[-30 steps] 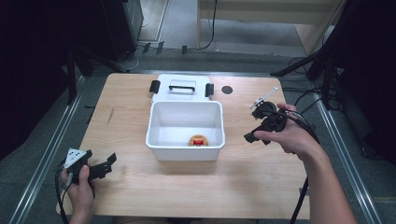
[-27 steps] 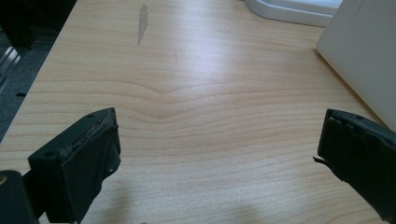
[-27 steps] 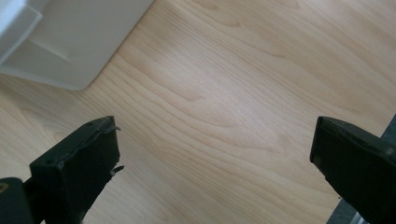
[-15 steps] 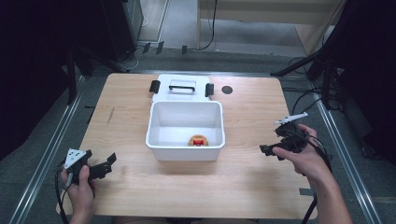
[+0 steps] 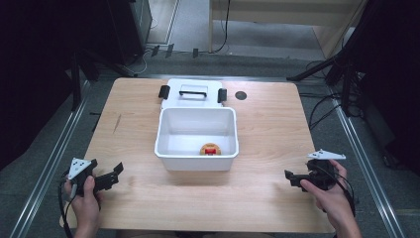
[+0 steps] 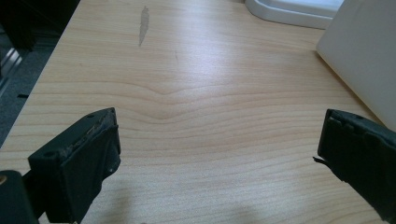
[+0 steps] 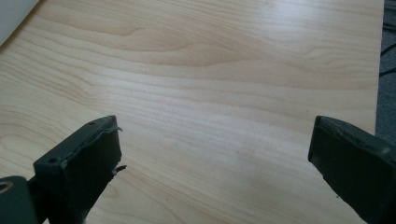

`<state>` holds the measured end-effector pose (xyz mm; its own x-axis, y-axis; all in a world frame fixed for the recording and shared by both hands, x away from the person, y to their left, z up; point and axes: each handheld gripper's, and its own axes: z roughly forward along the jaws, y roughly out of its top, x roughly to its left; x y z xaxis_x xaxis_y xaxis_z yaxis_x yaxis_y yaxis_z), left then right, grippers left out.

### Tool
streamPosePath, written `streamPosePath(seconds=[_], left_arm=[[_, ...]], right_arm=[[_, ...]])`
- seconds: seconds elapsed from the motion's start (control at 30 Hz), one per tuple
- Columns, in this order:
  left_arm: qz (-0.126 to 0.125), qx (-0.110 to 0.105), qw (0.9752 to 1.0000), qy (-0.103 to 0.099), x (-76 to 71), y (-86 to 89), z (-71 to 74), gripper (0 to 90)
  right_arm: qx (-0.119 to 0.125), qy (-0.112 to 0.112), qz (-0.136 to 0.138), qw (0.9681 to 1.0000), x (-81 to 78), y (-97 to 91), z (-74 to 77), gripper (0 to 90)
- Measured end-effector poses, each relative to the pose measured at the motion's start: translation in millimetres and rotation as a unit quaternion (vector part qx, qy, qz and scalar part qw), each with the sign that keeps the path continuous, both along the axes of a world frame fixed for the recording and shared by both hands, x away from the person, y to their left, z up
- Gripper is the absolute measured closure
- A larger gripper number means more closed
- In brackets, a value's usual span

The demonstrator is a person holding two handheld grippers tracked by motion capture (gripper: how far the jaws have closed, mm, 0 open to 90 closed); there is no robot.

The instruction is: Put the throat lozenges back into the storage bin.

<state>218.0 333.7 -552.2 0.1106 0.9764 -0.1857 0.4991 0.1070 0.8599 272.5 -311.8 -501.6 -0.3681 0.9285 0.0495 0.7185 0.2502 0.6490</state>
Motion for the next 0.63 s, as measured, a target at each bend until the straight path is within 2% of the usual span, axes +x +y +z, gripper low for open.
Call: streamPosePath(seconds=[0.07, 0.13, 0.37, 0.53, 0.63], left_arm=[[0.0, 0.003, 1.0, 0.001, -0.1, -0.2, 0.1, 0.0], [0.0, 0.003, 1.0, 0.0, -0.2, -0.3, 0.1, 0.0], [0.0, 0.004, 1.0, 0.0, -0.4, -0.7, 0.2, 0.0], [0.002, 0.008, 1.0, 0.001, -0.2, -1.4, 0.3, 0.0], [0.002, 0.01, 0.9999, 0.001, 0.0, -1.8, 0.3, 0.0]], right_arm=[[0.015, -0.012, -0.009, 0.9998, -6.7, -4.7, -7.9, 2.7], [0.039, -0.025, -0.017, 0.9988, -14.2, -10.4, -16.9, 2.8], [0.068, -0.067, -0.041, 0.9946, -32.2, -21.1, -37.2, 5.1], [0.068, -0.103, -0.064, 0.9903, -38.2, -21.8, -41.1, 9.8], [0.072, -0.105, -0.073, 0.9892, -39.4, -22.2, -45.1, 11.9]])
